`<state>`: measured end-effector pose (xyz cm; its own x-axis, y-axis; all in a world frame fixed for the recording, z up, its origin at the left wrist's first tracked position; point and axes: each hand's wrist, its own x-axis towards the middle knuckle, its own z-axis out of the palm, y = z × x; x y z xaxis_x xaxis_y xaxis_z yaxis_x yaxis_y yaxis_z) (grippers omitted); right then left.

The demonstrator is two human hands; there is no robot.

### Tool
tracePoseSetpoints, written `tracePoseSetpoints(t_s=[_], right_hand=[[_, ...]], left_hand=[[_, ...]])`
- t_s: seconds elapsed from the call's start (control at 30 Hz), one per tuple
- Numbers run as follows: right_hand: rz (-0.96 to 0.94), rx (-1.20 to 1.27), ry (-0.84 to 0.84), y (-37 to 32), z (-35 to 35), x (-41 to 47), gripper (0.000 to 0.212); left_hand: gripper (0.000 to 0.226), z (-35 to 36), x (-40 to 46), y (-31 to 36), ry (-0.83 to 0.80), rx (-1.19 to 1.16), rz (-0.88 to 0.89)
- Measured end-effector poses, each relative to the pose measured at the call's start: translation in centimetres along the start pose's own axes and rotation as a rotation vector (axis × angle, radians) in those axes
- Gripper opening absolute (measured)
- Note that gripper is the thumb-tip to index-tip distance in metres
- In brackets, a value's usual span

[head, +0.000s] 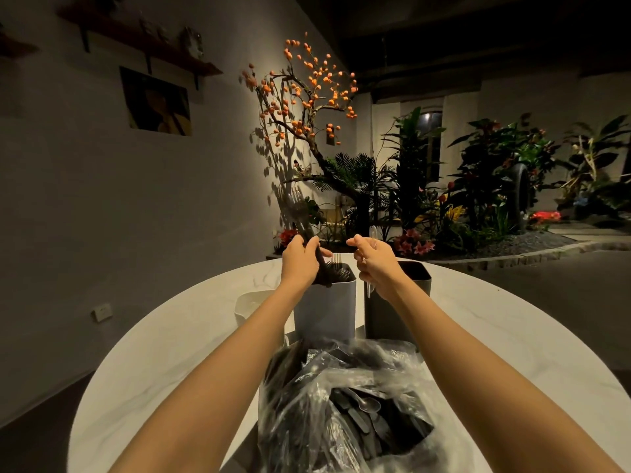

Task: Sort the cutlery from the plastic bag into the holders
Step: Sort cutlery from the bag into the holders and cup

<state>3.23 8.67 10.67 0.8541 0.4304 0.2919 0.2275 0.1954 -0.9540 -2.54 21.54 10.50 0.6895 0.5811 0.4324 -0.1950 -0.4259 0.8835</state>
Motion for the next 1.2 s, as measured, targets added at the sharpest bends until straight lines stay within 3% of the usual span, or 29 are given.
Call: tracePoseSetpoints(t_s=[0.13, 0.23, 0.47, 0.67, 0.87, 1.0, 1.1, 1.2], right_hand=[[0.031, 0.012, 0.048, 0.8, -0.1, 0.4, 0.025], [0.044, 0.019, 0.056, 1.3, -0.1, 0.7, 0.026], [0.073, -0.01, 0.038, 2.1, -0.3, 1.2, 0.025], [0.089, -0.001, 0.047, 2.4, -0.4, 1.4, 0.023], [0.078, -0.013, 0.02, 2.4, -0.5, 1.2, 0.021], [0.057, -0.049, -0.114, 2.5, -0.6, 0.8, 0.025], [0.08, -0.013, -0.336, 2.5, -0.6, 0.5, 0.03], [0.123, 0.061, -0.436, 2.2, -0.1, 0.2, 0.035]], left_hand=[[0.018, 0.2, 0.1, 0.2, 0.09, -0.071, 0.027], [0.021, 0.5, 0.2, -0.2, 0.052, -0.018, 0.032], [0.029, 1.3, 0.0, -2.8, -0.126, 0.526, 0.075], [0.057, 1.6, -0.3, -2.7, -0.126, 0.347, 0.114], [0.043, 1.2, -0.4, -2.4, -0.07, 0.634, 0.45], [0.031, 1.6, -0.5, -3.1, -0.108, 0.631, 0.429], [0.033, 1.8, -0.6, -3.1, -0.086, 0.555, 0.38], [0.041, 1.8, -1.1, -2.6, -0.086, 0.391, 0.359]])
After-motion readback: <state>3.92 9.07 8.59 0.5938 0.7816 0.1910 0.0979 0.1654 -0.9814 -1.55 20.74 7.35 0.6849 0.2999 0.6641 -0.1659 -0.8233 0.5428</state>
